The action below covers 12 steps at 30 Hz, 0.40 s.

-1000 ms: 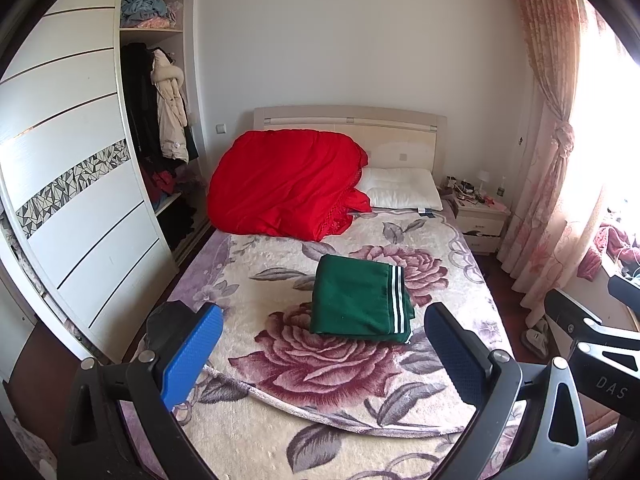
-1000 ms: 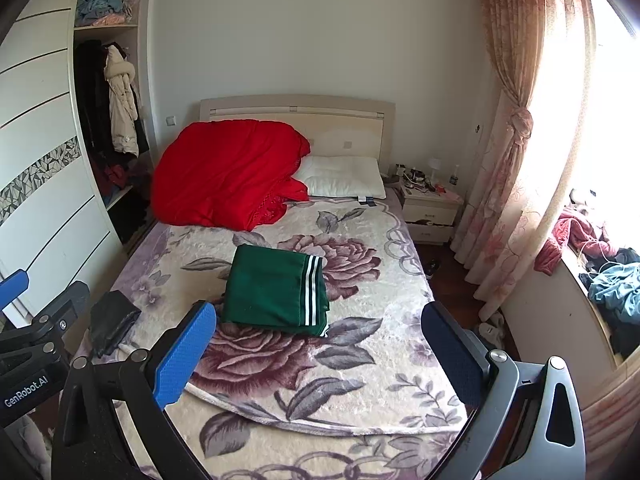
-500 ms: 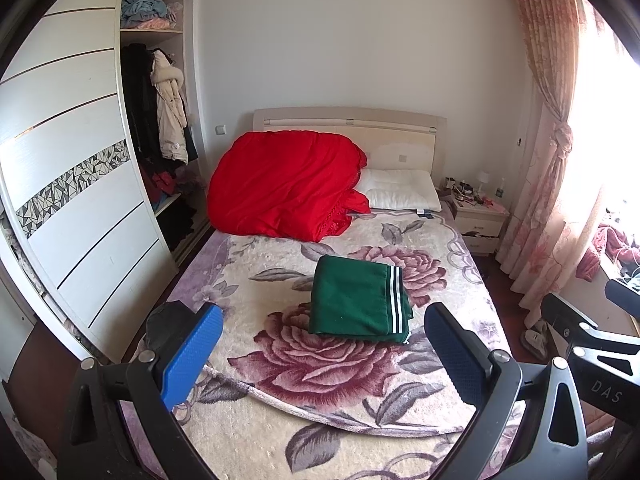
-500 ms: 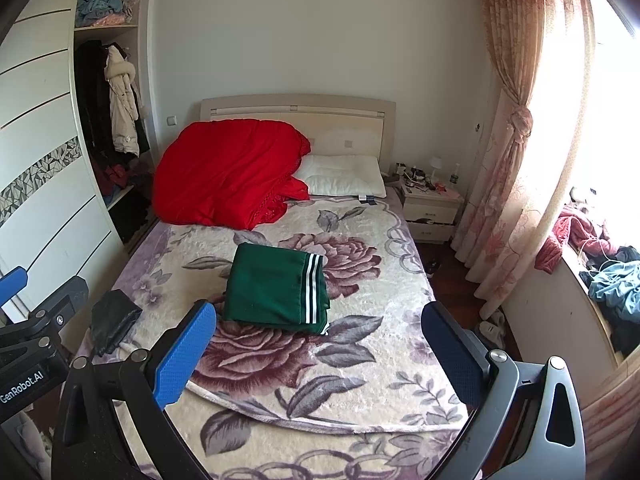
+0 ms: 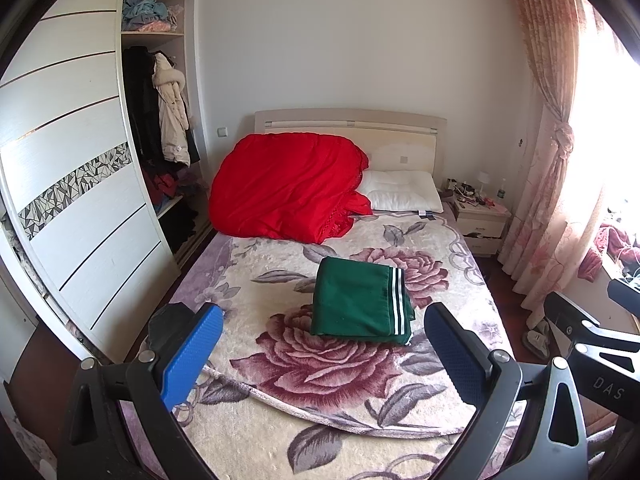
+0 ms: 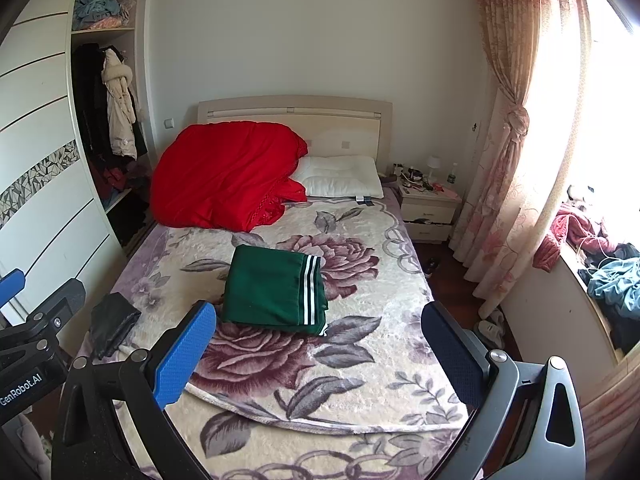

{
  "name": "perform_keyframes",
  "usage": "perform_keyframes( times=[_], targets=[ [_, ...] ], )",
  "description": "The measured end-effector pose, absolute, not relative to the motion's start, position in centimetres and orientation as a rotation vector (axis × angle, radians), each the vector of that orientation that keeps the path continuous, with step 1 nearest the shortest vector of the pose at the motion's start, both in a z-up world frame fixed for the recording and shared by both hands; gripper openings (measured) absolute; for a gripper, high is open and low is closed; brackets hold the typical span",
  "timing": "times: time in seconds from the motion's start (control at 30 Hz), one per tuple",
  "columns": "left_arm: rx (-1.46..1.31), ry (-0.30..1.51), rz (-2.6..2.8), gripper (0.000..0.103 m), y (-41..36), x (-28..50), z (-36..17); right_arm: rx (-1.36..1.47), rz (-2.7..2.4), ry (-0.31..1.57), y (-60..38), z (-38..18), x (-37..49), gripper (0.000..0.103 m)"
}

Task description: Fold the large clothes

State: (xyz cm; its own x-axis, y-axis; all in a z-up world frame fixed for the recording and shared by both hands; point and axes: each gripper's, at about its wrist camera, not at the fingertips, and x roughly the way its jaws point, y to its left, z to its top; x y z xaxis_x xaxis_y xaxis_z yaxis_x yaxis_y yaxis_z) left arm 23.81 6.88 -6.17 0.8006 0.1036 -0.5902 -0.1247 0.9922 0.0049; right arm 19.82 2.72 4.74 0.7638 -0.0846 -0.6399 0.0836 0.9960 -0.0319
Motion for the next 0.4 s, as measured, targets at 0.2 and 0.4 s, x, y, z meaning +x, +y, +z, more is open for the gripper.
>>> perform_keyframes(
  times=[0.2, 0.4],
  targets=[
    [-0.033, 0.632, 0.125, 0.103, 6.95, 23.94, -6.19, 0.001, -0.093, 0.695, 2.65, 4.67, 19.59, 0.103],
    [-0.027, 0.626, 0.131, 0.103, 7.14, 24.03, -6.15, 0.007, -0.097, 0.693, 2.64, 4.77, 19.41, 0.103]
  ],
)
